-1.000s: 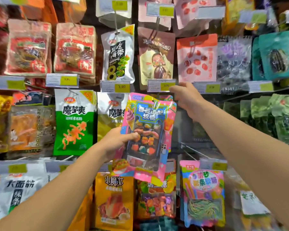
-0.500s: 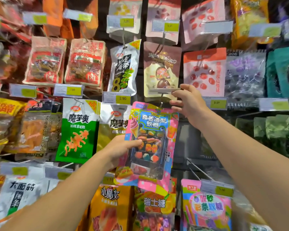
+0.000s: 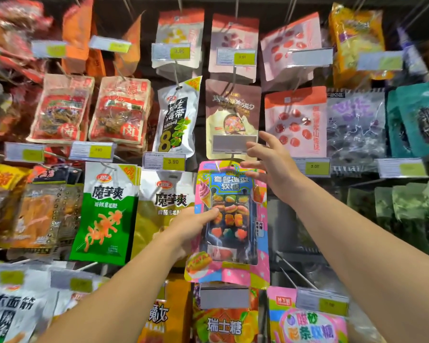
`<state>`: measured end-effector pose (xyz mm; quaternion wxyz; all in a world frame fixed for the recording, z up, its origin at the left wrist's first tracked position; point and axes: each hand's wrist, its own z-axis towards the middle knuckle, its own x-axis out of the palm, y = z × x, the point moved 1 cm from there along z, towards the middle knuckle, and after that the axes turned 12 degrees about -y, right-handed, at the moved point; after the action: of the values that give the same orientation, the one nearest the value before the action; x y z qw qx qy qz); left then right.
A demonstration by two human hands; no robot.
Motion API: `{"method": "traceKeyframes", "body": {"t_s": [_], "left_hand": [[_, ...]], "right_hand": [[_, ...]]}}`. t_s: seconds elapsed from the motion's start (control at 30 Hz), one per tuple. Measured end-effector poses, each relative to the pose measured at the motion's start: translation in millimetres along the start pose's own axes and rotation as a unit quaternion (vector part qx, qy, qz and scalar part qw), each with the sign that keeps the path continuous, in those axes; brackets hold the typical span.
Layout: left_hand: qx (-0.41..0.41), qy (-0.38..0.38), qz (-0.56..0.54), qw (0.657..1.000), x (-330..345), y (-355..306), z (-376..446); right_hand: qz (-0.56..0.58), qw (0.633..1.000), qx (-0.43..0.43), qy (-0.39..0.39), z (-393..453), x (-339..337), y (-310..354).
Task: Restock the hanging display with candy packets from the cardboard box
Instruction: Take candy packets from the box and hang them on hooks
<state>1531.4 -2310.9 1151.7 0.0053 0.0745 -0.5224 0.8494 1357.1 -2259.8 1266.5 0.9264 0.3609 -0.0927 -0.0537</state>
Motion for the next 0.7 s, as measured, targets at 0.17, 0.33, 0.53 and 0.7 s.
{"method": "traceKeyframes", "body": {"t_s": [0.17, 0.33, 0.53, 0.7], "left_hand": [[-0.029, -0.001, 0.002, 1.0, 7.3, 5.5, 7.2], [-0.029, -0.014, 0.008, 0.999, 7.2, 12.3, 11.3], [-0.01, -0.052, 0.012, 0.999, 9.4, 20.6, 16.9], [0.003, -0.063, 0.044, 0.997, 13.5, 22.8, 26.0]], "right_hand": [[-0.01, 1.0, -0.012, 0.007, 0.5, -2.7, -3.2], [-0.006, 1.0, -0.018, 0.008, 0.3, -8.5, -11.6], [0.005, 1.0, -0.026, 0.008, 2.0, -8.2, -17.0], [-0.005, 0.998, -0.062, -0.03, -1.7, -11.6, -25.9]]}}
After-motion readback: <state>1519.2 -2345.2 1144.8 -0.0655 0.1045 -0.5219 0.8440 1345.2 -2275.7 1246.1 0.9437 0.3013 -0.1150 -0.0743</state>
